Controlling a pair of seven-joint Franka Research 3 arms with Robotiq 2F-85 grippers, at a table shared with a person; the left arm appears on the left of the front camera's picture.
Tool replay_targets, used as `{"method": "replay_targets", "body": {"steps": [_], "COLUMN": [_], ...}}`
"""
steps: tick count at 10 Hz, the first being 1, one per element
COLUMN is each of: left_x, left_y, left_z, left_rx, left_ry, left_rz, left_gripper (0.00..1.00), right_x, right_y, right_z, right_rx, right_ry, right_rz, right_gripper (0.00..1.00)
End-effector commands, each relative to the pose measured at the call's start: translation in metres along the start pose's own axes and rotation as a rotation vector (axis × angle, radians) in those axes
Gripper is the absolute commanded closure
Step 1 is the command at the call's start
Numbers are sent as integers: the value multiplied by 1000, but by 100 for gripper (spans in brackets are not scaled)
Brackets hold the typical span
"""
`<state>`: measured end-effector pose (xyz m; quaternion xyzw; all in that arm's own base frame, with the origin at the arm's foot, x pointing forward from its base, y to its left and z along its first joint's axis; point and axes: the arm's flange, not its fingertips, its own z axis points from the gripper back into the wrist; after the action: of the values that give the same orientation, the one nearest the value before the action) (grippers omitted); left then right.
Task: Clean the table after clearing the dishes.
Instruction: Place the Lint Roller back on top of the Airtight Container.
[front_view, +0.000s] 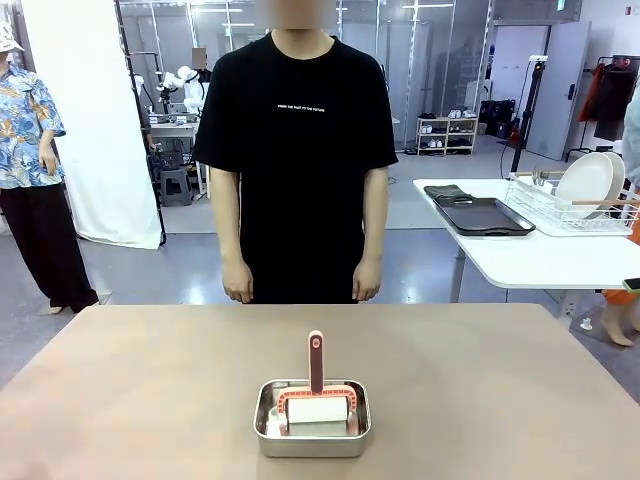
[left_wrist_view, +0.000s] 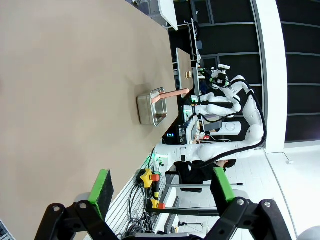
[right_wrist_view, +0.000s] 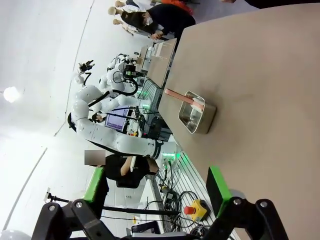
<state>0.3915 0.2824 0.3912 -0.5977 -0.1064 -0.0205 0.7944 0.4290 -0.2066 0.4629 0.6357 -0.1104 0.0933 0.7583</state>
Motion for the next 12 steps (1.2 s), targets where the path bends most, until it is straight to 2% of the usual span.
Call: {"method": "replay_targets", "body": {"steps": [1,12], "left_x": [-4,-4], "left_y": [-2,-2], "left_z": [1,1], "left_rx": [-1,-1], "left_ry": [-8,-8], "left_rz": [-5,-5], "left_gripper": [0,0], "right_x": [2,2], "right_y": [9,9], "right_z": [-3,-3], "right_rx": [0,0], "right_ry": [3,3], "right_rz": [16,16], "right_gripper": [0,0]}}
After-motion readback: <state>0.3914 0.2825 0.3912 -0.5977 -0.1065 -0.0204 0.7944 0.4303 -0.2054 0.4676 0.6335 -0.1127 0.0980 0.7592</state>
